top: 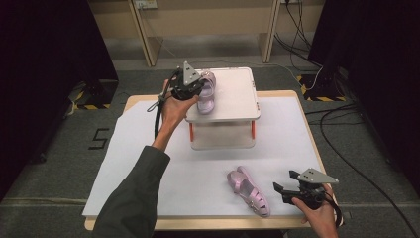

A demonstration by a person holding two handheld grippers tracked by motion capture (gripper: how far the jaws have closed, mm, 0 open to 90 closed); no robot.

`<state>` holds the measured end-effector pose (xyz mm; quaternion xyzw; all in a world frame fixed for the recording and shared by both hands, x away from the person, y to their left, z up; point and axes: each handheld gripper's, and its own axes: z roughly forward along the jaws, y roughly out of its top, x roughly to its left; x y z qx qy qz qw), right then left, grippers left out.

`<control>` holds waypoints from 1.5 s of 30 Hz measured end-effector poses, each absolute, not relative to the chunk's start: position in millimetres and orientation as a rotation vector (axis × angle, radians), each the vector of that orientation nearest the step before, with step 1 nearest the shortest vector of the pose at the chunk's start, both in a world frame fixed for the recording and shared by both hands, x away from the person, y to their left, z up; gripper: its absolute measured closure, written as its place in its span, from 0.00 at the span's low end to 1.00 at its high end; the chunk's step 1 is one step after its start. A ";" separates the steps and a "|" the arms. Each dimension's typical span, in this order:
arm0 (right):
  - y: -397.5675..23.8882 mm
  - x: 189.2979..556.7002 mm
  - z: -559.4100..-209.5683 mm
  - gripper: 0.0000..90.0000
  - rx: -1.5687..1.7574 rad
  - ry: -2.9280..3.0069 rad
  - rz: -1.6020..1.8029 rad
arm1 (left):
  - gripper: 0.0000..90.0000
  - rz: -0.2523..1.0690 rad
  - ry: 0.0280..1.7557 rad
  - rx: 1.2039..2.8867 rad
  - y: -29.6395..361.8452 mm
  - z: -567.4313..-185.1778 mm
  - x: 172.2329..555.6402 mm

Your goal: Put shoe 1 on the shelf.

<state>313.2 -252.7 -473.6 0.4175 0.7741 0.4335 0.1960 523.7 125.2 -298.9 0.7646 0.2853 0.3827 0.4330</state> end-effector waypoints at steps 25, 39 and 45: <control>-252.7 312.9 -473.9 0.26 1.165 2.168 1.212 | 0.32 0.897 0.838 1.907 132.0 -293.6 511.5; -252.6 313.1 -473.8 0.26 1.173 2.164 1.209 | 0.24 0.675 0.851 1.858 145.9 -294.1 444.1; -252.4 313.0 -473.9 0.26 1.174 2.166 1.208 | 0.23 0.591 0.826 1.823 156.1 -311.0 415.7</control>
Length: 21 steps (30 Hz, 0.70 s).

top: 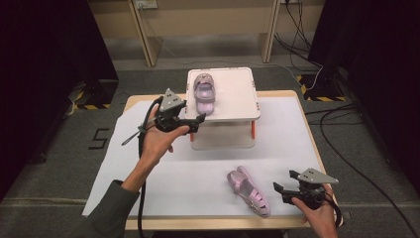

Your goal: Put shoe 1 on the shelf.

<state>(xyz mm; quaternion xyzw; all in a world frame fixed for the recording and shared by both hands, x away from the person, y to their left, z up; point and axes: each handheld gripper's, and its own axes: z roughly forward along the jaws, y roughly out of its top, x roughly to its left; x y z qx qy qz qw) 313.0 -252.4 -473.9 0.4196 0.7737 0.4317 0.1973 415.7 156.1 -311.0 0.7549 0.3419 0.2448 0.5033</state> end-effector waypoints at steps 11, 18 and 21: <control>-251.9 313.0 -474.4 0.26 1.181 2.167 1.204 | 0.23 0.470 0.794 1.781 174.8 -360.3 371.5; -252.6 313.9 -475.0 0.26 1.183 2.165 1.210 | 0.22 0.492 0.779 1.835 183.5 -391.4 351.8; -252.5 313.5 -474.9 0.26 1.180 2.168 1.210 | 0.22 0.493 0.769 1.854 184.8 -400.5 345.8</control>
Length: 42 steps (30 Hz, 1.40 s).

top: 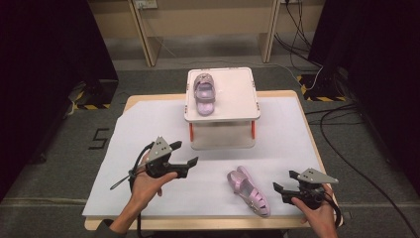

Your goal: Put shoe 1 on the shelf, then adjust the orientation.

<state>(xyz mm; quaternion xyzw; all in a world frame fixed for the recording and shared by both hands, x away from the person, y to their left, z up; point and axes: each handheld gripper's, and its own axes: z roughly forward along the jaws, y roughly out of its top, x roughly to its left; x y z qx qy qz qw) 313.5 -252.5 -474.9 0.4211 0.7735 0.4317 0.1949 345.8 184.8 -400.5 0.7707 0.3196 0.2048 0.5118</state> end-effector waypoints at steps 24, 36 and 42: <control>-250.7 311.7 -473.5 0.26 1.169 2.170 1.217 | 0.22 0.503 0.917 1.873 238.2 -483.9 295.6; -250.2 310.7 -471.1 0.28 1.152 2.175 1.232 | 0.21 0.463 0.923 1.899 234.5 -489.7 296.4; -247.1 308.7 -465.7 0.28 1.133 2.169 1.259 | 0.21 0.496 0.913 1.918 234.7 -489.2 296.8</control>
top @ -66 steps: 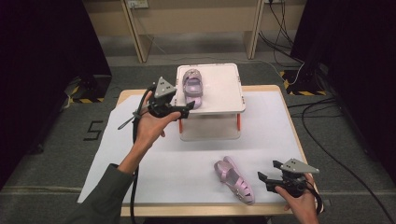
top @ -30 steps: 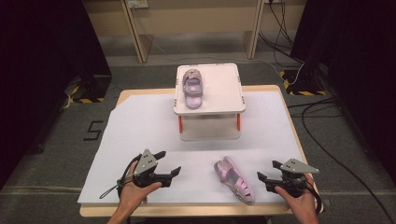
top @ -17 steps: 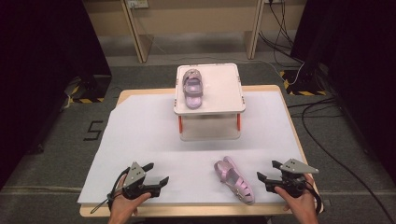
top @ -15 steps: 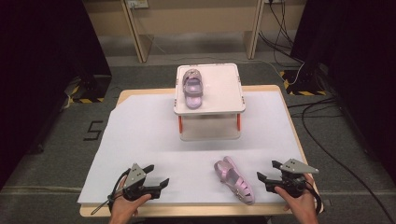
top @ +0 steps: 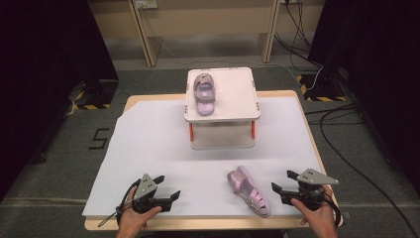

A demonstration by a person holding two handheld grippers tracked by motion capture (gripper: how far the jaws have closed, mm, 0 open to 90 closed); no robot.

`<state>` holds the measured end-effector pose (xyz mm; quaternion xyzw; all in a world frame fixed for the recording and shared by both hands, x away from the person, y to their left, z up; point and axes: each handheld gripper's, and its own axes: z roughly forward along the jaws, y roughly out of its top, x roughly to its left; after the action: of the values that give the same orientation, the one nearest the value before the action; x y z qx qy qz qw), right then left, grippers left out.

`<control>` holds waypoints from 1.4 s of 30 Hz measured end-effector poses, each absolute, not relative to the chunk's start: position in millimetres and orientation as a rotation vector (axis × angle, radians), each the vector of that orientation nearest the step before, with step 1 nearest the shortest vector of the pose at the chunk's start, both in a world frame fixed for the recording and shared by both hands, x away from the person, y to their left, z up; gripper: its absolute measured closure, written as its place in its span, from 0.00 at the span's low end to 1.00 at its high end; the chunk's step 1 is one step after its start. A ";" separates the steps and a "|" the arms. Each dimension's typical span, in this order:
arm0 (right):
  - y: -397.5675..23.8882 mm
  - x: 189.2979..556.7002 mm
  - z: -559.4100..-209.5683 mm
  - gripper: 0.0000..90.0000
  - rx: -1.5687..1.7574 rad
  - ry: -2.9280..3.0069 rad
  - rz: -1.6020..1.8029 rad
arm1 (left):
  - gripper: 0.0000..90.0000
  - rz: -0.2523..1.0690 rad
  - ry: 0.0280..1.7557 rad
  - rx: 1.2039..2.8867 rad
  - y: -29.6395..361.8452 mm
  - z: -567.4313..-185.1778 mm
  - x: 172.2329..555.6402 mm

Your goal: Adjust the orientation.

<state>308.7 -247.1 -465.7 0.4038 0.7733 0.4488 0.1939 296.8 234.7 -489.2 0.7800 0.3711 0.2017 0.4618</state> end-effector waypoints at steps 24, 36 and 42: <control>-188.5 271.1 -447.1 0.25 0.911 2.311 1.232 | 0.21 0.502 0.905 1.933 235.7 -489.0 296.4; -193.5 273.8 -447.6 0.43 0.908 2.383 1.235 | 0.21 0.502 0.912 1.940 235.1 -490.0 296.5; -209.1 280.6 -446.0 0.45 0.971 2.353 1.284 | 0.21 0.498 0.907 1.940 233.9 -490.5 296.6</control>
<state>280.6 -209.1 -446.0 0.3369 0.8167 0.4456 0.1446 296.6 233.9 -490.5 0.7861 0.3674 0.2017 0.4542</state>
